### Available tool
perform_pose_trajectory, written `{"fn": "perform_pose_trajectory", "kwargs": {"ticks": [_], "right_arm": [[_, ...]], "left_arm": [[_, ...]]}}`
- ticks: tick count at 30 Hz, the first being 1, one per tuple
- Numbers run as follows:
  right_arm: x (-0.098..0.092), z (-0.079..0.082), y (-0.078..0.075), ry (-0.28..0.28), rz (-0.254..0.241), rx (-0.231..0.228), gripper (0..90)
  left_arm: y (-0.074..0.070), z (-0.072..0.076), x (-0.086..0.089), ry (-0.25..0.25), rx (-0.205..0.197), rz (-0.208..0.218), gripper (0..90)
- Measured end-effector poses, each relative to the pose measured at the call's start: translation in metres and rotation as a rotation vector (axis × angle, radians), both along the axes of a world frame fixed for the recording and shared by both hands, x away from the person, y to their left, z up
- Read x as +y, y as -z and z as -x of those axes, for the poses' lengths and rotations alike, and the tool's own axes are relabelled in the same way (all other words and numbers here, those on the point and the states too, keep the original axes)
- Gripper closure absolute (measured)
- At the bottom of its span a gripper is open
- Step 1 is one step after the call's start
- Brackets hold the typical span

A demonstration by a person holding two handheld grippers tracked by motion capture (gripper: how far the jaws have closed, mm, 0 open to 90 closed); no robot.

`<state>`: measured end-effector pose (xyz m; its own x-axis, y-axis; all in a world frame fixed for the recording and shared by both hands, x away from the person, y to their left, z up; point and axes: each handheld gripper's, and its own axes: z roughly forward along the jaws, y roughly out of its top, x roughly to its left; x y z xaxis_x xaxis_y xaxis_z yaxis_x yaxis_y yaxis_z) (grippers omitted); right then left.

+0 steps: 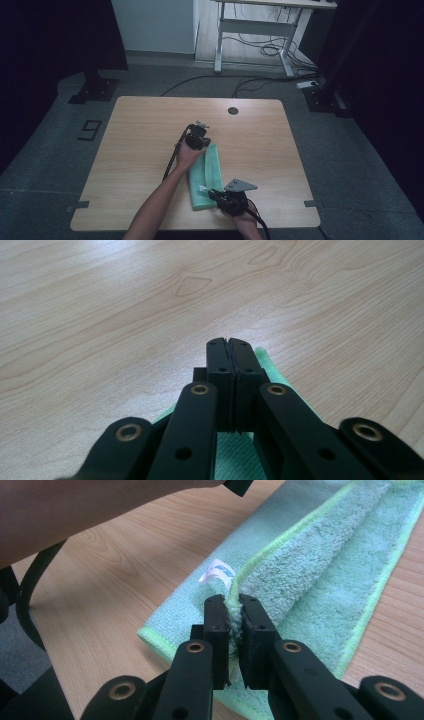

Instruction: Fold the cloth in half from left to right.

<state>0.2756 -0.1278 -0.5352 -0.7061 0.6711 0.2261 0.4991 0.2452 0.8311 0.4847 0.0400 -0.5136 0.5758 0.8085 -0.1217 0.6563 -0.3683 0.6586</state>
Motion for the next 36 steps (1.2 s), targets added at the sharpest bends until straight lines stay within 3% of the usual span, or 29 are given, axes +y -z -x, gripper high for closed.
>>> {"fn": "perform_pose_trajectory", "kwargs": {"ticks": [14, 19, 24, 27, 32, 36], "right_arm": [[-0.008, -0.004, 0.005, 0.018, 0.015, 0.023, 79.8], [-0.009, -0.003, 0.007, 0.027, 0.033, 0.025, 74.0], [-0.013, -0.003, 0.009, 0.035, 0.044, 0.032, 72.0], [-0.015, -0.001, 0.009, 0.039, 0.044, 0.035, 71.4], [-0.017, 0.0, 0.009, 0.052, 0.051, 0.036, 66.4], [-0.018, 0.0, 0.009, 0.06, 0.062, 0.047, 60.0]], "left_arm": [[0.008, -0.002, -0.011, 0.005, 0.008, -0.021, 88.1], [0.005, -0.001, -0.009, 0.015, 0.0, -0.009, 83.4], [-0.002, 0.002, -0.006, 0.016, -0.025, -0.005, 69.6], [-0.005, 0.004, -0.004, 0.021, -0.029, -0.008, 68.4], [-0.01, 0.011, -0.004, 0.034, -0.062, -0.048, 60.4], [-0.012, 0.015, 0.002, 0.025, -0.069, -0.043, 59.0]]}}
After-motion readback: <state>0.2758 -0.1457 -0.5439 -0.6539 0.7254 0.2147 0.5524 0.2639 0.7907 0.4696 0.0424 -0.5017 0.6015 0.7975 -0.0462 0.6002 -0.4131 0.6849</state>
